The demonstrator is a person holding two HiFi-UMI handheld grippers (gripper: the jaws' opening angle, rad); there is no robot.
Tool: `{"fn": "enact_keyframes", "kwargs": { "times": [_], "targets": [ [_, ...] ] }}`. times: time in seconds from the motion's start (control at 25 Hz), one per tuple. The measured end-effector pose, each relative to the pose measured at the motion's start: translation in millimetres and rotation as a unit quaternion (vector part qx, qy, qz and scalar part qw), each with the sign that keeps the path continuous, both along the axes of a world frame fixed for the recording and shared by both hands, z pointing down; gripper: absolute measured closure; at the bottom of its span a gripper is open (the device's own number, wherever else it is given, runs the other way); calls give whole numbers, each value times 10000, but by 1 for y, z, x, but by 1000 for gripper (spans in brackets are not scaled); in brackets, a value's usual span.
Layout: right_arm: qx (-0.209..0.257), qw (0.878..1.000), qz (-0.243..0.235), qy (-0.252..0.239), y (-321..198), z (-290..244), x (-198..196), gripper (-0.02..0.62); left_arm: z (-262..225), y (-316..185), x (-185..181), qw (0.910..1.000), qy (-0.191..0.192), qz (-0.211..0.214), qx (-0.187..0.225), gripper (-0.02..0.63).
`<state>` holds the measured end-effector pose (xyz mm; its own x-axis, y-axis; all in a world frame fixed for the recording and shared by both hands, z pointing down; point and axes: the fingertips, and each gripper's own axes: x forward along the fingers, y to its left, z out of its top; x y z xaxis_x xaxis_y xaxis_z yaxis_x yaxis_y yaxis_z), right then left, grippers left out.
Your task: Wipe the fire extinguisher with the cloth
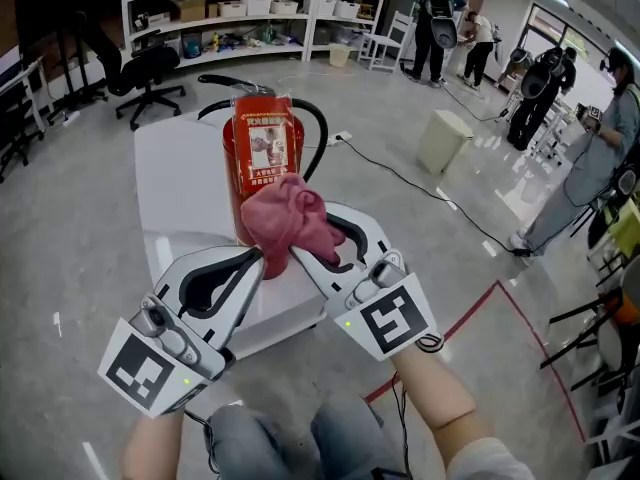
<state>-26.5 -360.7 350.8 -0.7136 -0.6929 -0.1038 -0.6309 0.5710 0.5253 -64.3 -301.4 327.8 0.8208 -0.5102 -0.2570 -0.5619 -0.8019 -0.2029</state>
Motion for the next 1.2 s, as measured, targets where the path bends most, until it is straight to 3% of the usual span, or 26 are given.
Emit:
{"fn": "enact_keyframes", "kwargs": {
  "times": [0.16,0.28,0.6,0.76,1.2],
  "targets": [
    [35,9995,71,299,-14,67,-3,456,43,-8,-9,9995,153,-141,228,597],
    [146,9987,265,417,-31,95,-8,456,74,-5,-10,9992,20,-255,297,597],
    [1077,9839,1136,858,-80,42,-19,454,87,10,-6,9986,4,-375,361,597],
    [1456,9722,1344,1251,-83,58,-25,456,92,13,-5,9986,-38,-414,340,597],
    [775,9568,1232,2519,-85,231,-29,460,123,19,-12,9985,-42,-541,44,597]
  ]
}}
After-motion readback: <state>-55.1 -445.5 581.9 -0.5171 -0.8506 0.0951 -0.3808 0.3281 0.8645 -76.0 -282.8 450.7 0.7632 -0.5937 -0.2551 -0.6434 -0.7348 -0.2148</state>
